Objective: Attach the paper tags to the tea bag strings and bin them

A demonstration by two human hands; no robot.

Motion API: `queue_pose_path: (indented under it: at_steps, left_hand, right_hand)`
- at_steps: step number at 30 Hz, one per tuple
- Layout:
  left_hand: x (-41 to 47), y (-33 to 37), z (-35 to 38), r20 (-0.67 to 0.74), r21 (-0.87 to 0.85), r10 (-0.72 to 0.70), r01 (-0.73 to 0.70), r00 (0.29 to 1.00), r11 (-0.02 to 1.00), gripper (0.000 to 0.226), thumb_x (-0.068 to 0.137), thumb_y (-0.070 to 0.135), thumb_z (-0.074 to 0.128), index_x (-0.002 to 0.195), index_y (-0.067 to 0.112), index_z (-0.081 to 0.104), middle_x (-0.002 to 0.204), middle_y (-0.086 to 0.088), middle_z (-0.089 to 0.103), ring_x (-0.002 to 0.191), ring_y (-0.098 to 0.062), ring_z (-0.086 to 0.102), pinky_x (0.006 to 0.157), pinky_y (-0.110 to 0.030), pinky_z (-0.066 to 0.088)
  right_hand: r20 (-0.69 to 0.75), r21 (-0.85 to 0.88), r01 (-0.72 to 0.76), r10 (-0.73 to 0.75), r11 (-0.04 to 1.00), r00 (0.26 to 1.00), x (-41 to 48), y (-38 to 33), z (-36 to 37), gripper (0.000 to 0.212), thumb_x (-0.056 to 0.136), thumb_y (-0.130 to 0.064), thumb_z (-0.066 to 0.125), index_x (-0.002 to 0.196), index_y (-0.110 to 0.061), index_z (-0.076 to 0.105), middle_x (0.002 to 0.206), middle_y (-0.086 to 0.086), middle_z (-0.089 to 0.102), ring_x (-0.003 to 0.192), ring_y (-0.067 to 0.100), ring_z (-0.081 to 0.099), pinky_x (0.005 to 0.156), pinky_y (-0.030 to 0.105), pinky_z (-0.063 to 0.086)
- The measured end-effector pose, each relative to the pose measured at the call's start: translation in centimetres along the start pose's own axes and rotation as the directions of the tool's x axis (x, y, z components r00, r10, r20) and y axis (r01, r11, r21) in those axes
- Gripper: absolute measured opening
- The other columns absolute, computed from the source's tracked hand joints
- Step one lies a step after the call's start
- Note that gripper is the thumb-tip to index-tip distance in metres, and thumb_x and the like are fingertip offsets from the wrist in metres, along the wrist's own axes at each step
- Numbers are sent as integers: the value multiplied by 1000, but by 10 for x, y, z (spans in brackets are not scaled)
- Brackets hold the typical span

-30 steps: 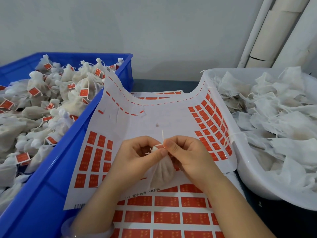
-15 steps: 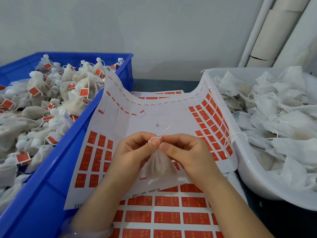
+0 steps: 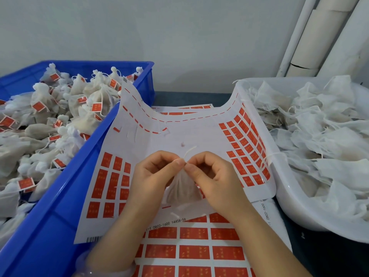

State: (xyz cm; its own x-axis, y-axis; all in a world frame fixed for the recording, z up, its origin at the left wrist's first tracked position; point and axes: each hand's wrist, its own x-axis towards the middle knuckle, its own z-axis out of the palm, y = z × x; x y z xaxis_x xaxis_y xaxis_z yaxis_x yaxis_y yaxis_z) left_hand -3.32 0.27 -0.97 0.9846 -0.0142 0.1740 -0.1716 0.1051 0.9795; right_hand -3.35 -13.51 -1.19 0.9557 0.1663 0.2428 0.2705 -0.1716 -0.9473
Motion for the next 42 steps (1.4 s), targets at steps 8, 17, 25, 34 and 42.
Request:
queue_pose_path:
  at_steps: [8,17,25,34,42]
  left_hand:
    - [1,-3,-1,-119,30,55,-52,991,998,16,74,9,69,76,25,74,76,-2,71,75,-19,69,63,-23,55]
    - [0,-1,-1,1,455,396,-354,918,817,29,80,2,66,89,30,65,82,8,69,78,-6,66,68,-14,53]
    - [0,-4,0,90,402,309,-318,947,858,8,85,26,52,83,24,60,74,10,61,73,-8,59,63,-12,46]
    - [1,-1,-4,162,15,-66,65,985,998,22,79,25,54,81,4,63,76,-12,59,74,-27,55,66,-33,46]
    - [2,0,-5,134,-43,-106,112,985,993,17,76,24,55,74,11,67,72,-9,61,71,-25,56,63,-30,48]
  right_hand:
    - [-59,-122,110,-118,986,991,-2,3,8,15,89,-22,59,83,-35,53,82,-20,58,86,-3,57,70,6,45]
    - [-84,-143,185,-198,972,977,-2,3,10,16,91,-17,56,87,-32,50,84,-17,57,85,-2,56,72,5,44]
    - [-129,-137,194,-211,971,969,-3,4,14,12,92,-19,53,88,-29,49,82,-14,54,81,0,54,69,7,43]
    - [-140,-51,150,-156,987,978,-4,3,15,5,87,-32,50,86,-37,50,81,-19,59,84,-2,58,68,7,46]
    - [-134,-80,205,-214,976,968,-6,2,11,15,85,-22,54,89,-36,55,85,-18,61,82,1,60,67,8,47]
